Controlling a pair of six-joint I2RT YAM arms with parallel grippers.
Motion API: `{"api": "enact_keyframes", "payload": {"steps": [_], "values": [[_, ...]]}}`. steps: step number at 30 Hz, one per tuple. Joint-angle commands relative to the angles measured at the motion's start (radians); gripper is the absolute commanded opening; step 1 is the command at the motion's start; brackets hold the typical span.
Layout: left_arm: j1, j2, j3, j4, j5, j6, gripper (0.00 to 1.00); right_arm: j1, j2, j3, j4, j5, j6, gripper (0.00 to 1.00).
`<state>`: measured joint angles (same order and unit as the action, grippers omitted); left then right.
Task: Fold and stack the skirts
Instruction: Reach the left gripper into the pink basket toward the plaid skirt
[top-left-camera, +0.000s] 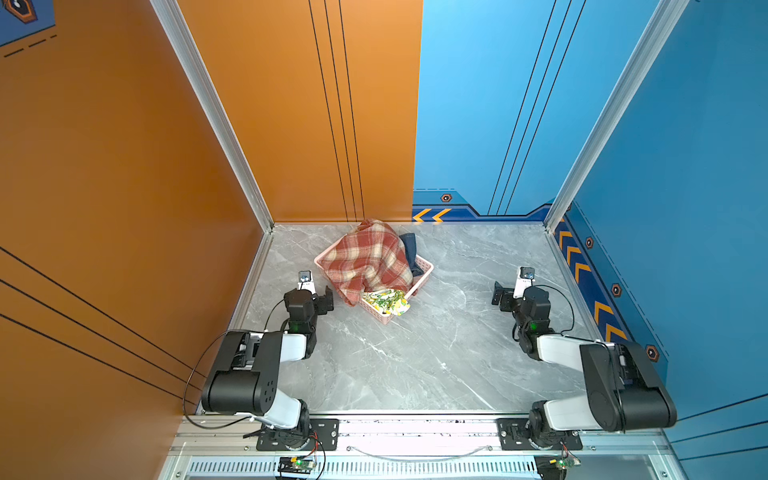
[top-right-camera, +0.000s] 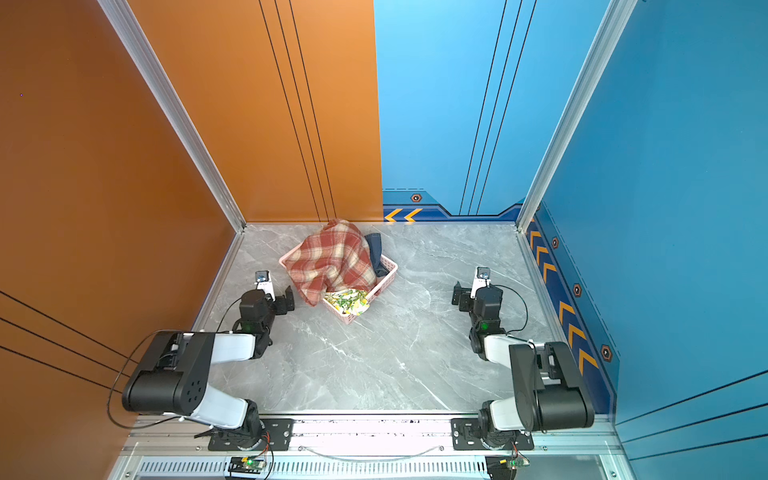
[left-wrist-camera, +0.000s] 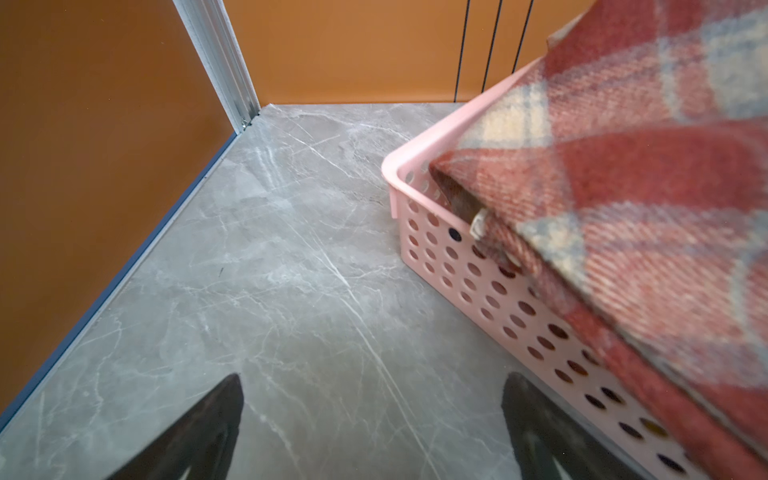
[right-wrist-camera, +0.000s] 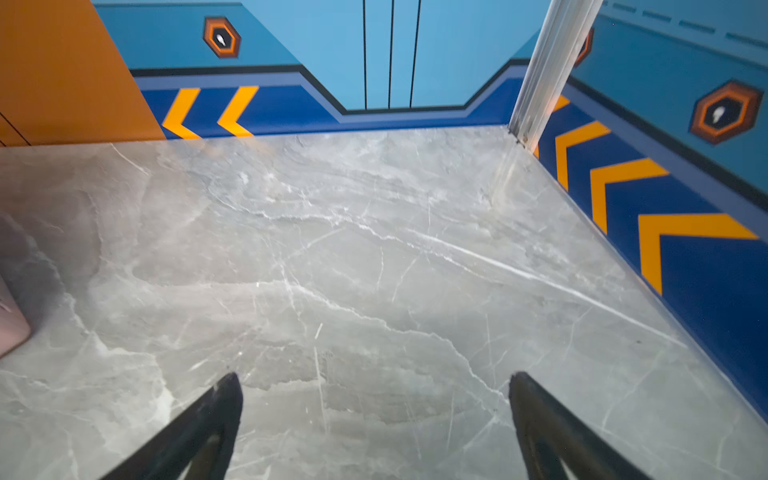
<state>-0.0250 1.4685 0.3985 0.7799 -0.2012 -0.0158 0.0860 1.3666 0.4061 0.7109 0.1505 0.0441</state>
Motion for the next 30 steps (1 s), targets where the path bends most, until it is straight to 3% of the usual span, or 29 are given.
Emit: {"api": "enact_keyframes", "payload": {"steps": [1, 4, 7, 10, 14, 18, 22, 26, 27, 30], "values": [[-0.026, -0.091, 0.084, -0.207, -0.107, -0.017, 0.98, 0.043, -0.106, 0.06, -0.188, 0.082, -0.007, 1.0], [-0.066, -0.135, 0.164, -0.364, -0.227, -0.077, 0.99, 0.1, -0.186, 0.101, -0.308, 0.127, 0.006, 1.0], [-0.104, -0.189, 0.218, -0.477, -0.271, -0.123, 0.99, 0.152, -0.254, 0.127, -0.397, 0.17, 0.021, 1.0], [-0.13, -0.25, 0.278, -0.626, -0.279, -0.18, 0.98, 0.176, -0.315, 0.159, -0.502, 0.139, 0.087, 1.0], [-0.177, -0.316, 0.389, -0.847, -0.184, -0.215, 0.99, 0.231, -0.367, 0.194, -0.627, 0.114, 0.194, 0.99], [-0.3, -0.354, 0.471, -1.0, -0.11, -0.17, 0.95, 0.264, -0.392, 0.225, -0.732, 0.095, 0.297, 0.98], [-0.422, -0.297, 0.579, -1.205, -0.022, -0.092, 0.88, 0.261, -0.393, 0.275, -0.817, 0.053, 0.344, 0.98], [-0.553, -0.242, 0.605, -1.306, 0.005, -0.033, 0.87, 0.234, -0.404, 0.327, -0.906, 0.041, 0.35, 0.98], [-0.591, -0.228, 0.615, -1.336, 0.005, -0.022, 0.82, 0.216, -0.409, 0.326, -0.906, 0.017, 0.36, 0.98], [-0.708, -0.194, 0.609, -1.356, -0.008, 0.016, 0.82, 0.167, -0.405, 0.321, -0.889, -0.055, 0.389, 0.99]]}}
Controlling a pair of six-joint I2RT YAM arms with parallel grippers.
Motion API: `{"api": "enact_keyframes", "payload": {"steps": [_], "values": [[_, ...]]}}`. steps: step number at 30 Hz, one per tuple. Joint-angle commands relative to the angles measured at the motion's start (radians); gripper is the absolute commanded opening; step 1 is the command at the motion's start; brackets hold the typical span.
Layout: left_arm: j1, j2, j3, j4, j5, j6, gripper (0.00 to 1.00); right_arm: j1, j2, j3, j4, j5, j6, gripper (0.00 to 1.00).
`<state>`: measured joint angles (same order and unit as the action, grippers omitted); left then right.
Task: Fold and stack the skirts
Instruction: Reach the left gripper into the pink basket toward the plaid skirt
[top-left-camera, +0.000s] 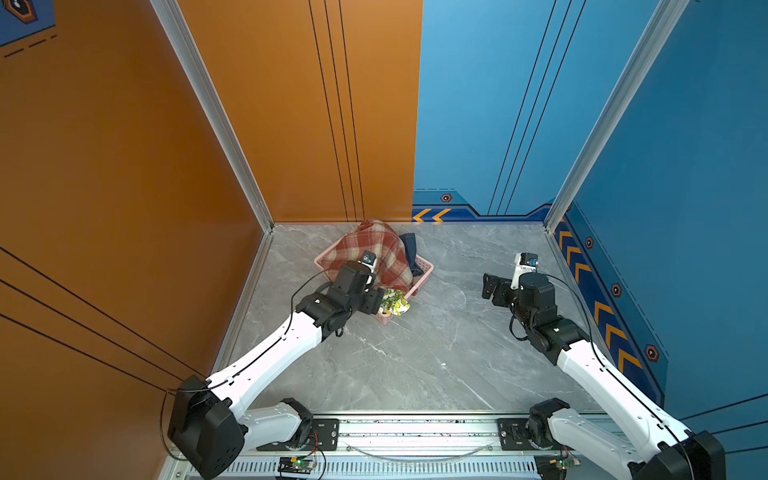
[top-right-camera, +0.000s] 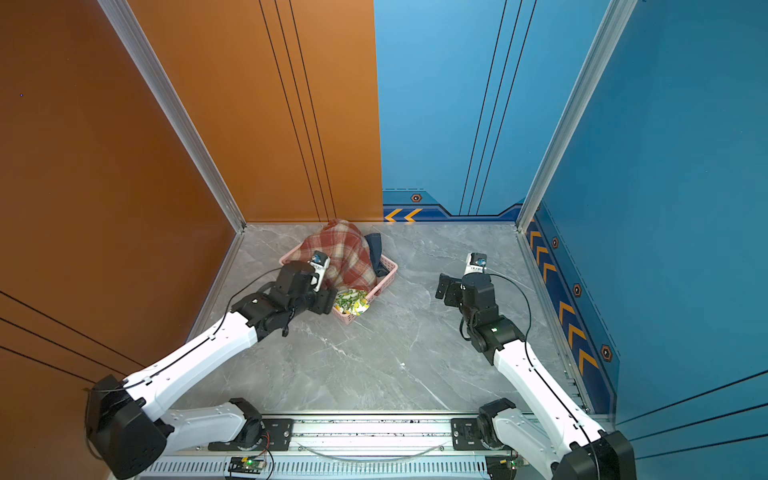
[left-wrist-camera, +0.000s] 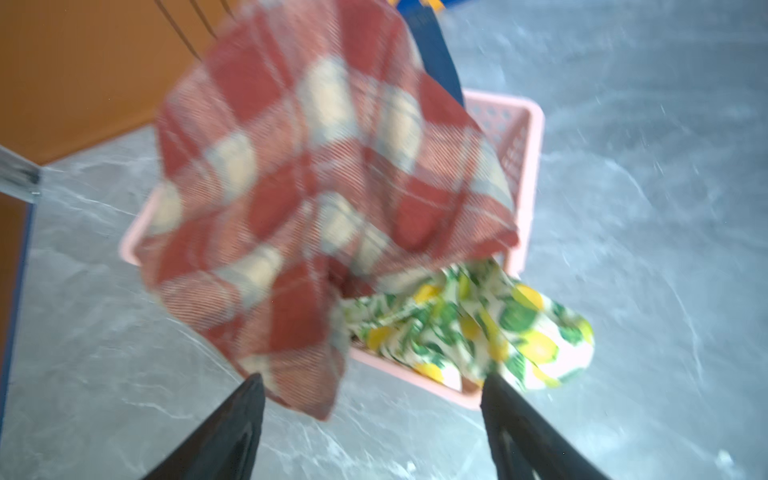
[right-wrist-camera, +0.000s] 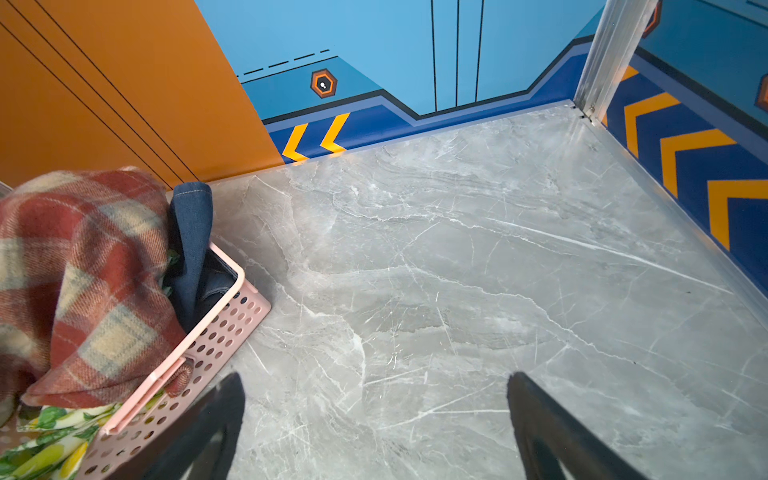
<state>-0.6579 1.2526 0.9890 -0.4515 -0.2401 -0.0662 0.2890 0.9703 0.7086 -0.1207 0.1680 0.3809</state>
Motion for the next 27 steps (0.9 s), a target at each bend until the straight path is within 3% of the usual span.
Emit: {"api": "enact_keyframes", "payload": {"steps": [1, 6, 13, 27], "values": [[-0.103, 0.044, 0.021, -0.124, 0.03, 0.07, 0.82, -0.044, -0.005, 0.022, -0.06, -0.086, 0.058, 0.99], [-0.172, 0.189, 0.082, -0.124, 0.029, 0.106, 0.83, -0.059, -0.002, 0.026, -0.047, -0.108, 0.061, 0.99], [-0.168, 0.466, 0.262, -0.16, -0.025, 0.129, 0.76, -0.067, -0.058, 0.012, -0.062, -0.1, 0.066, 0.99], [-0.091, 0.813, 0.608, -0.197, -0.065, 0.072, 0.22, -0.116, -0.128, 0.005, -0.092, -0.092, 0.038, 1.0]]}}
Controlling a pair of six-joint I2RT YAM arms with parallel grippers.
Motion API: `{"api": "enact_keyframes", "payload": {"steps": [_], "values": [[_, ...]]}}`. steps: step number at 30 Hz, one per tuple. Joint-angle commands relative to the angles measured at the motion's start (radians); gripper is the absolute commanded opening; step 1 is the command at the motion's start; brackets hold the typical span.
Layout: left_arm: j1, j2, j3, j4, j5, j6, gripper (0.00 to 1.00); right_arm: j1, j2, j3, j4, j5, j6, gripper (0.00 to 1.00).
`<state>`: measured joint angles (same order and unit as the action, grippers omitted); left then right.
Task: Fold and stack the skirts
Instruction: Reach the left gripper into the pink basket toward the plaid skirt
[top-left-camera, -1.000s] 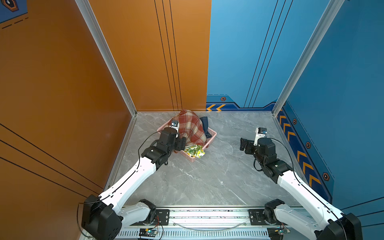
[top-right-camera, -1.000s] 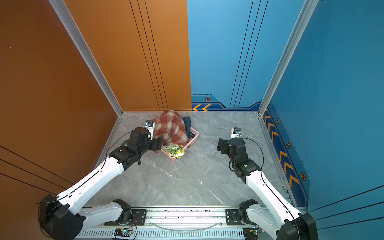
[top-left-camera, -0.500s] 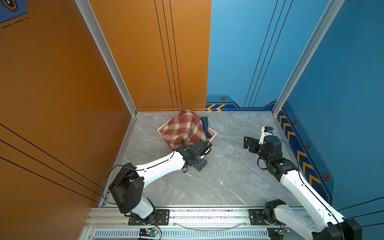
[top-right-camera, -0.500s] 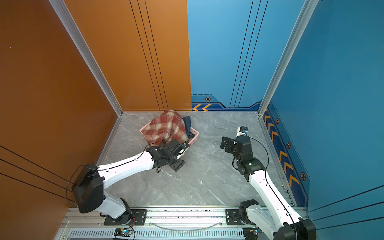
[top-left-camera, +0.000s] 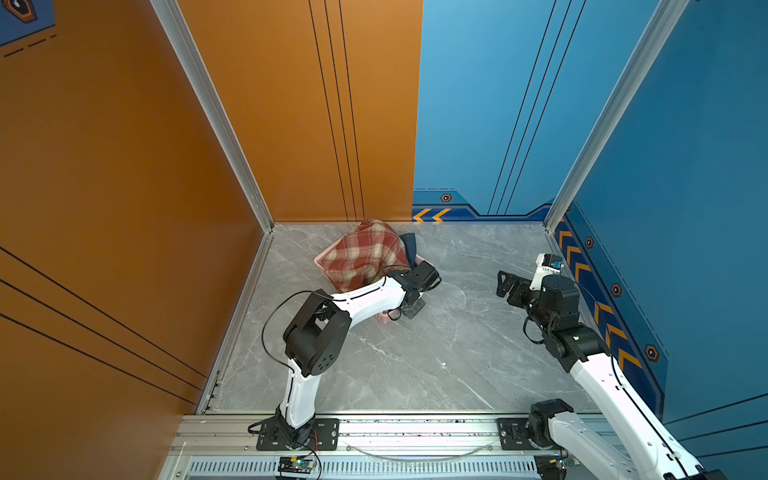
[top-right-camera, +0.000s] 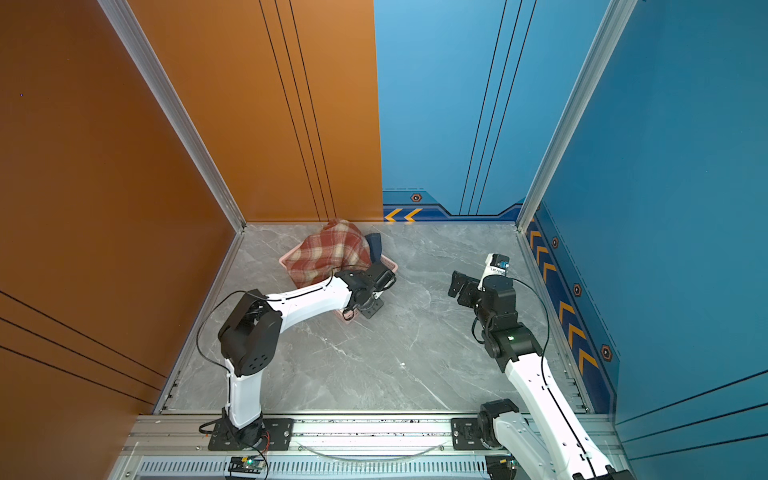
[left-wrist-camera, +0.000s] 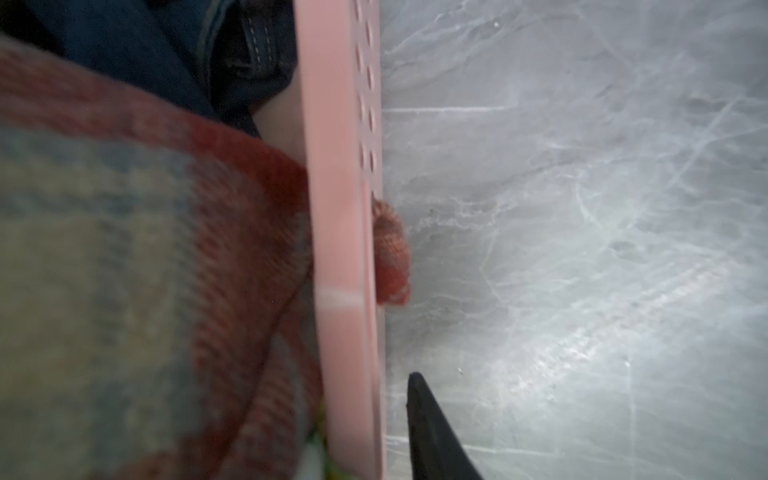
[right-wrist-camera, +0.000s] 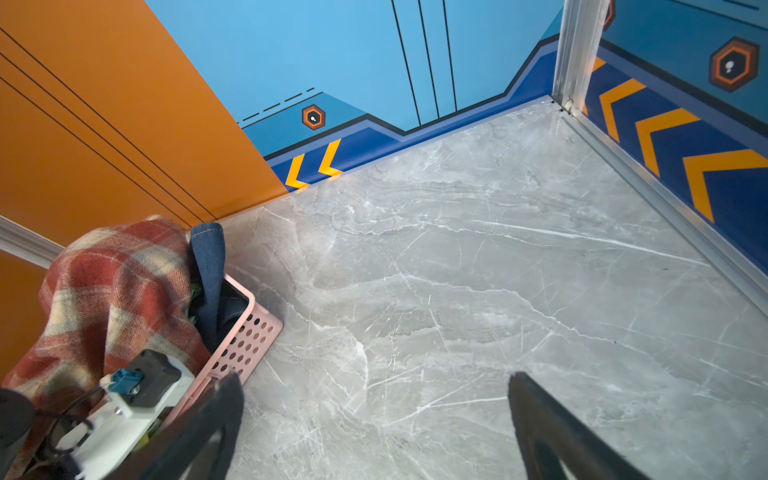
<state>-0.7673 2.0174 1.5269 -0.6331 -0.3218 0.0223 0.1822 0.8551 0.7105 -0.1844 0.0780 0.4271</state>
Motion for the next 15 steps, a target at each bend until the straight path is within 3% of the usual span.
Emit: {"api": "enact_keyframes", "payload": {"steps": [1, 4, 15], "values": [[0.029, 0.07, 0.099, -0.017, 0.015, -0.023, 0.2, -0.011, -0.011, 0.003, -0.028, -0.004, -0.008, 1.0], [0.066, 0.135, 0.2, -0.034, 0.005, -0.048, 0.12, -0.018, -0.004, 0.003, -0.027, -0.006, -0.011, 1.0], [0.235, 0.398, 0.62, -0.079, 0.015, -0.089, 0.1, -0.013, 0.068, 0.004, 0.045, -0.044, 0.011, 0.99]]}}
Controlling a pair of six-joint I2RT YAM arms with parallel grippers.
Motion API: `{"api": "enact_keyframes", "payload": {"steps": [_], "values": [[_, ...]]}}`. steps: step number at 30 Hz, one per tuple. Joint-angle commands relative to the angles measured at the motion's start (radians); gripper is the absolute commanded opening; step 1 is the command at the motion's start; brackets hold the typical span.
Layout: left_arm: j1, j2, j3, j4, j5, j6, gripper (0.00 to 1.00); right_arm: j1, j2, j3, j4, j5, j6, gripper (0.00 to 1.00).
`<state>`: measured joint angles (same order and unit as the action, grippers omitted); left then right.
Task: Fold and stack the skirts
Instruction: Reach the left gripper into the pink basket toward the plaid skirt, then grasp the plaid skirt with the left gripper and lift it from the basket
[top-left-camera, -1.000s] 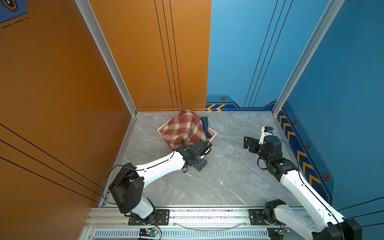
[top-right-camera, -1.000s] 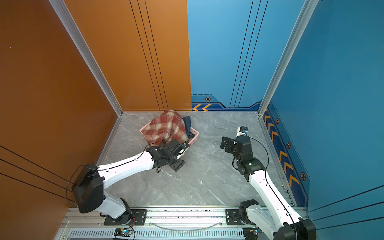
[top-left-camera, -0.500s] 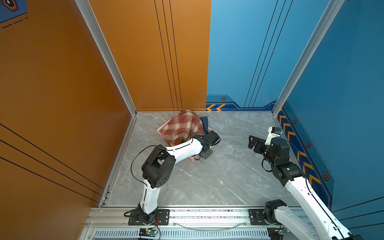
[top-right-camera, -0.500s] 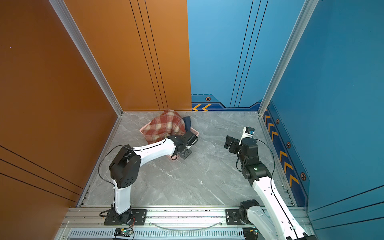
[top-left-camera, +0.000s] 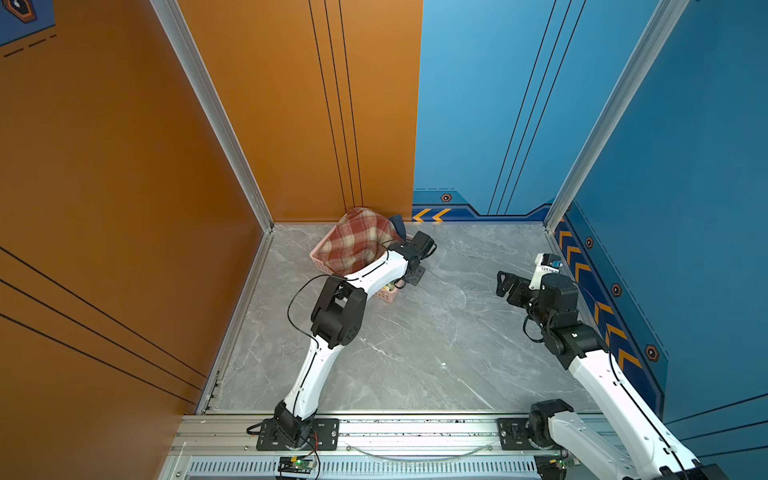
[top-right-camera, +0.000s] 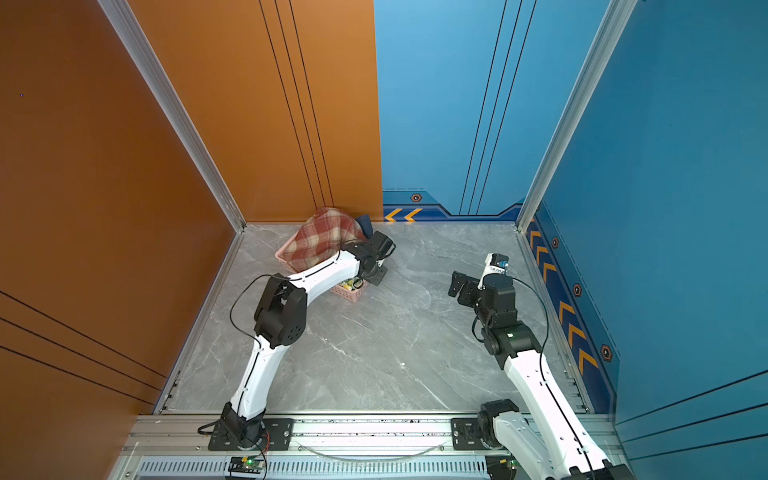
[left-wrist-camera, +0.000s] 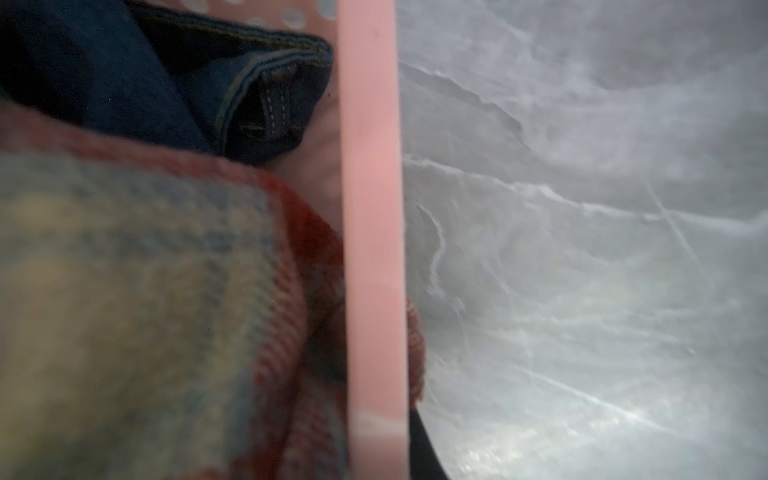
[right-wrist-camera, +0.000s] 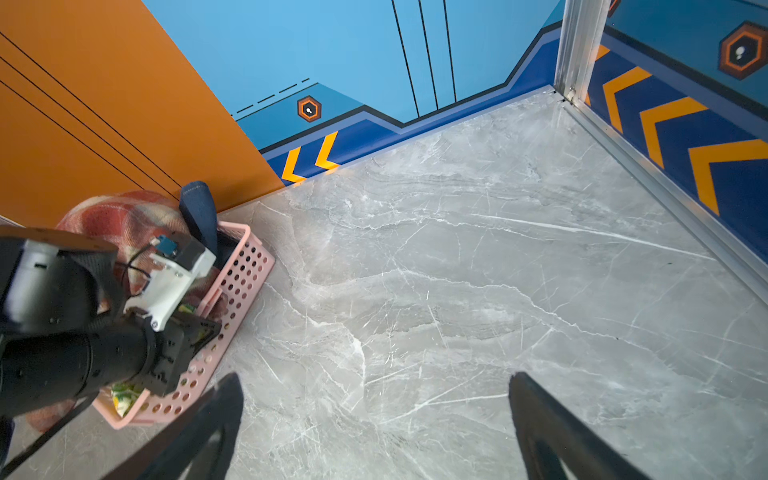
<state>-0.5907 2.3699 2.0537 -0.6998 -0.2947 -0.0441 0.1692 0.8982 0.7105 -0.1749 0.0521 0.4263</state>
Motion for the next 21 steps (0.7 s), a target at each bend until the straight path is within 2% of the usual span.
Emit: {"api": "enact_keyframes", "payload": {"steps": [1, 6, 11, 21], "values": [[0.075, 0.07, 0.139, -0.019, -0.009, -0.034, 0.1, 0.002, 0.034, 0.004, 0.051, -0.023, 0.014, 0.99], [0.141, 0.162, 0.309, -0.035, -0.002, -0.113, 0.07, 0.032, 0.105, 0.037, 0.086, -0.018, 0.02, 0.99], [0.186, 0.203, 0.373, -0.034, -0.007, -0.175, 0.07, 0.082, 0.166, 0.077, 0.092, 0.002, 0.01, 0.99], [0.23, 0.33, 0.6, 0.011, 0.056, -0.205, 0.15, 0.167, 0.224, 0.099, 0.131, 0.057, -0.008, 0.98]]}}
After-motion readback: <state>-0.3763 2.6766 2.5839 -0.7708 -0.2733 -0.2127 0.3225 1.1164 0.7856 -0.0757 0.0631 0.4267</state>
